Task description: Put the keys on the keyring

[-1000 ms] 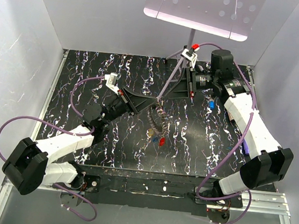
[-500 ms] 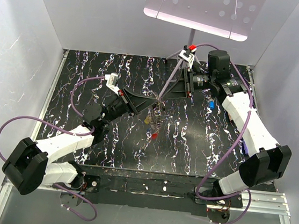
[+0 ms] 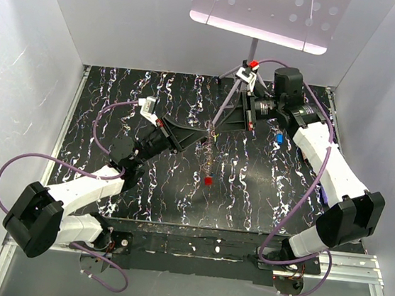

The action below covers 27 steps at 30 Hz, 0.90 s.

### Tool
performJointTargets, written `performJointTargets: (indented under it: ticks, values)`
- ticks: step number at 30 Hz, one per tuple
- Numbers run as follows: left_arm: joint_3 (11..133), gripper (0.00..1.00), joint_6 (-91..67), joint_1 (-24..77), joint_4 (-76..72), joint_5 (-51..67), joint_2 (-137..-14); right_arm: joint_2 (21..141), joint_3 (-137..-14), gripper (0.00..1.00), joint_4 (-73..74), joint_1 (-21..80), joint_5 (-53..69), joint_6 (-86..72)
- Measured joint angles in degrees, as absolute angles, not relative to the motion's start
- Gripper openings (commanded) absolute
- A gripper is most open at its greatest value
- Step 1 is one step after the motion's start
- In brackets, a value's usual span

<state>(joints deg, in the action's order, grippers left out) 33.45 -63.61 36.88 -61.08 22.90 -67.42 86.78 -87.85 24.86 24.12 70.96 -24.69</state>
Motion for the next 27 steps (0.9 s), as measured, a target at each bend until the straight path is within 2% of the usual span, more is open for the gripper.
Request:
performJointTargets:
  ticks: [20, 27]
  values:
    - [31.46, 0.00, -61.17, 37.15, -69.36, 20.47, -69.14, 85.84, -81.32, 0.01, 16.27, 26.35, 72.60, -32.23]
    - [31.38, 0.00, -61.10, 37.21, -71.37, 20.56, -69.71, 85.76, -81.10, 0.21, 14.66, 26.33, 73.87, -33.19]
